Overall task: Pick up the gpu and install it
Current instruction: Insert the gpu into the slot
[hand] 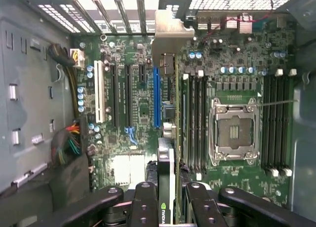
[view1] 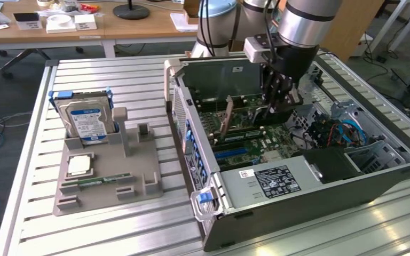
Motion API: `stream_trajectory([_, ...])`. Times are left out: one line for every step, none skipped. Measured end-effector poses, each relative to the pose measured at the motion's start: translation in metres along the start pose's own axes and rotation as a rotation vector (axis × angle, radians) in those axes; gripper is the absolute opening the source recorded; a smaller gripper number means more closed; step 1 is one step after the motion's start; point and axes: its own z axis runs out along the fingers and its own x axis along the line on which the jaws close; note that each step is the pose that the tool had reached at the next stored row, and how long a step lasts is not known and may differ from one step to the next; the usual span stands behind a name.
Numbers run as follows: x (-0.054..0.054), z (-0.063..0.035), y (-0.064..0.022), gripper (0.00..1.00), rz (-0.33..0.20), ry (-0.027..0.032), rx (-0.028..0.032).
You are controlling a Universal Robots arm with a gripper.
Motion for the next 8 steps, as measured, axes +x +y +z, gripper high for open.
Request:
stream_trajectory([0.001, 0.0009, 0.0015, 0.27, 0.000, -0.0002, 0.0001])
stream_trajectory([0.001, 0.0017, 0.0030, 0.27, 0.000, -0.0003, 0.0001])
stream_trajectory([0.002, 0.0025, 0.0045, 0.27, 0.000, -0.0004, 0.0000])
stream_trajectory([0.003, 0.0032, 0.0060, 0.27, 0.000, -0.0005, 0.0001])
stream_trajectory([0.003, 0.0040, 0.0075, 0.27, 0.000, -0.0006, 0.0001])
stream_trajectory([0.004, 0.0047, 0.0090, 0.27, 0.000, -0.0006, 0.0001])
stream_trajectory([0.005, 0.0054, 0.0106, 0.27, 0.000, -0.0007, 0.0000])
stream_trajectory([0.005, 0.0063, 0.0120, 0.27, 0.000, -0.0010, 0.0001])
